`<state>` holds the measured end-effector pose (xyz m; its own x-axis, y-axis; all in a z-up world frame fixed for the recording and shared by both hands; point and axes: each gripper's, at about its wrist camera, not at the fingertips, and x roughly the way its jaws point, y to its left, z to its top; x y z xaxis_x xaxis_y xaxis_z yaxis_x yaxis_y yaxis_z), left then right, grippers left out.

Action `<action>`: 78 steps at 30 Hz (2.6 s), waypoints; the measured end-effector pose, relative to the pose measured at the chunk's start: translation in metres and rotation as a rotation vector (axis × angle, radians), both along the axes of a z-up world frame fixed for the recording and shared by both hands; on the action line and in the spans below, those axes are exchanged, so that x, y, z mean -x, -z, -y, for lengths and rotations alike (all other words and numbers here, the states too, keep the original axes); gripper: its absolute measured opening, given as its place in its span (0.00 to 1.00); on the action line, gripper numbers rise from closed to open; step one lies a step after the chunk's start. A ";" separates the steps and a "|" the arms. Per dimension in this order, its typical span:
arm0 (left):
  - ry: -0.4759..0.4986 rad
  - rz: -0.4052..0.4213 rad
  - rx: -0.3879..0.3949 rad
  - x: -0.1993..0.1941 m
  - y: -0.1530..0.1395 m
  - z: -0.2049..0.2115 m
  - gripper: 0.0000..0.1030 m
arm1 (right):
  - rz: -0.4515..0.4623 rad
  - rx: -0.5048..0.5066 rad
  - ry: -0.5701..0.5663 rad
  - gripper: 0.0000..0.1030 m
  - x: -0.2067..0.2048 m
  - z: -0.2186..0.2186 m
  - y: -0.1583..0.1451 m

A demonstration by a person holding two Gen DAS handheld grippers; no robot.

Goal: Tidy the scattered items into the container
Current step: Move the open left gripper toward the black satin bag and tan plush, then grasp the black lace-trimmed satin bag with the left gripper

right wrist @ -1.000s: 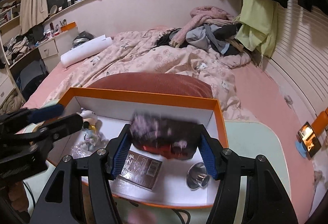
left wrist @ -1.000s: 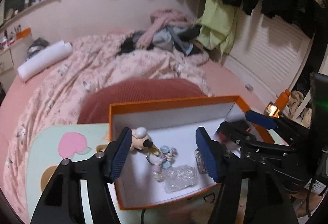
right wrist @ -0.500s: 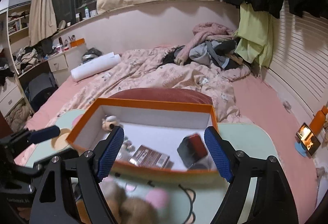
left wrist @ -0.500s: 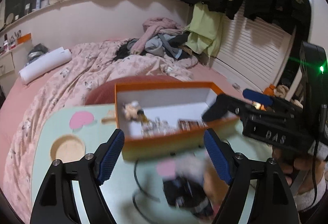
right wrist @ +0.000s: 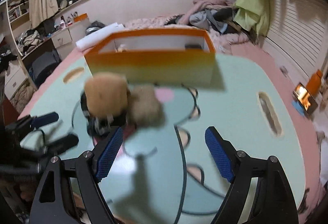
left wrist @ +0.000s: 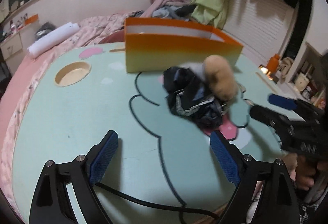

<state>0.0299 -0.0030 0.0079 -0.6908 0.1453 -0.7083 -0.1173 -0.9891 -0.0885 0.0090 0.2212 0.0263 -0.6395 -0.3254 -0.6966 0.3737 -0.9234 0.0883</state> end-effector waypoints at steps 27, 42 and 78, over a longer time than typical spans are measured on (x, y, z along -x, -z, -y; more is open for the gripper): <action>0.013 -0.060 0.082 -0.007 0.002 -0.006 0.99 | -0.024 -0.051 -0.026 1.00 -0.004 -0.005 0.028; 0.097 -0.011 -0.008 0.048 -0.017 -0.027 0.67 | -0.025 -0.051 -0.026 1.00 -0.006 -0.003 0.028; 0.136 -0.050 -0.079 -0.004 0.000 -0.007 0.44 | -0.039 -0.012 -0.147 0.66 0.013 0.043 0.004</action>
<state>0.0340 0.0039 0.0082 -0.6950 0.2941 -0.6561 -0.2561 -0.9539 -0.1563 -0.0043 0.1781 0.0227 -0.6118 -0.4096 -0.6767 0.5081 -0.8592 0.0608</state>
